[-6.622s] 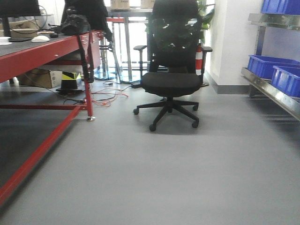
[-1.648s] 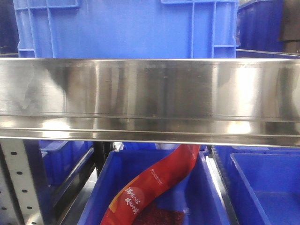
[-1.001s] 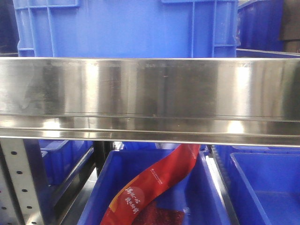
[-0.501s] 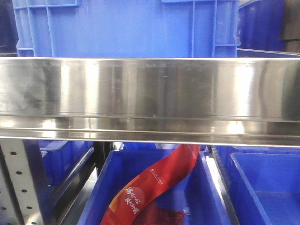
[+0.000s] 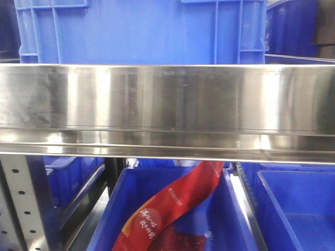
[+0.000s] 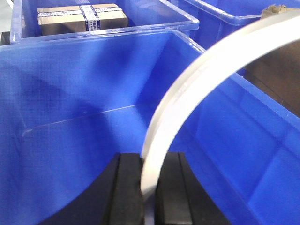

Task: Grab PVC pipe and place in blue bin
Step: 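Open both grippers to drop the clamps into the blue bin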

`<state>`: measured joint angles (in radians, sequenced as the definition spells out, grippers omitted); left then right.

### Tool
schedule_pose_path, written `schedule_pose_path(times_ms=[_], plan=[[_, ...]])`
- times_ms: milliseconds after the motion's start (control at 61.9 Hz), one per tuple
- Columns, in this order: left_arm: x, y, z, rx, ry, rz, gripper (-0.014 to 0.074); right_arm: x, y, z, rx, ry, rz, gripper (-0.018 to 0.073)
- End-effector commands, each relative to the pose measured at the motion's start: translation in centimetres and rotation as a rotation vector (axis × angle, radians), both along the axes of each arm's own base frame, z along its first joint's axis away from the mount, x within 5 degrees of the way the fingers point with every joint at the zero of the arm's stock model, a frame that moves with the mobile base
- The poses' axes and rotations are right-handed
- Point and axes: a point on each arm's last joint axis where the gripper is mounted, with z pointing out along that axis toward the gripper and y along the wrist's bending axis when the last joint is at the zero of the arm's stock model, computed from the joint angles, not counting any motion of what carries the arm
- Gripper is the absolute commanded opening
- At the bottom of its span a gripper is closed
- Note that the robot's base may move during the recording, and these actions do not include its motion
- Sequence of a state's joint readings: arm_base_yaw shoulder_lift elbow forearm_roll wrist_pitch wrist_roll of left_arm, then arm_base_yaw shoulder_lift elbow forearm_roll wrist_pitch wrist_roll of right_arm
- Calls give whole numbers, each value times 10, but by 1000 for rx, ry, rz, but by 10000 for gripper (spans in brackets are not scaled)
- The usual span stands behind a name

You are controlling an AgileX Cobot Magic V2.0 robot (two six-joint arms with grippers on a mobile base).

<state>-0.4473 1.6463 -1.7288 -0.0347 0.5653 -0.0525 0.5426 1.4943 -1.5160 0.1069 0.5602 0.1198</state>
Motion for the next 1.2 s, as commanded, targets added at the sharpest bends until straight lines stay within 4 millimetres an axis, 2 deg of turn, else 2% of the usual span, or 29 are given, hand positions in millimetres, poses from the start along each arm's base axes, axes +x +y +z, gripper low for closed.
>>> schedule_pose_path(times_ms=[0,48,129,242,420,517,598,662,759,840,872,921,937,953,1098,1179], plan=[[-3,-1,7,-21,-22,-5,132,-2,3,5,9,-21,10,95],[-3,-1,7,-21,-22,-5,218,-3,5,5,9,-21,18,202],[-3,-1,7,-18,-17,-5,365,-3,5,5,9,-21,19,312],[-3,-1,6,-15,-10,-6,447,-3,5,5,9,-21,19,362],[-4,-1,3,-1,18,-7,429,-4,5,4,7,-18,19,361],[-7,1,5,2,25,-7,391,-6,4,7,11,-24,19,360],[-10,2,9,-2,15,-7,328,-9,2,13,22,-43,18,360],[-13,4,13,-7,6,-8,234,-11,1,15,27,-50,18,358],[-17,6,18,-7,-9,-6,54,-11,-1,16,8,-65,15,270],[-18,7,19,3,-10,-4,-92,-10,-3,16,-15,-77,8,102],[-19,8,18,17,1,-3,-111,-9,-3,16,-23,-82,7,1],[-20,8,16,32,22,-2,-111,-10,-4,17,-30,-90,6,-82],[-20,8,15,37,31,-3,-111,-10,-4,17,-34,-92,5,-146],[-21,9,13,45,48,-3,-111,-10,-4,17,-39,-95,4,-173],[-30,13,16,68,94,-4,-111,-19,-10,23,-49,-91,5,-168],[-41,19,25,65,89,-5,-111,-34,-21,37,-46,-117,2,-168]])
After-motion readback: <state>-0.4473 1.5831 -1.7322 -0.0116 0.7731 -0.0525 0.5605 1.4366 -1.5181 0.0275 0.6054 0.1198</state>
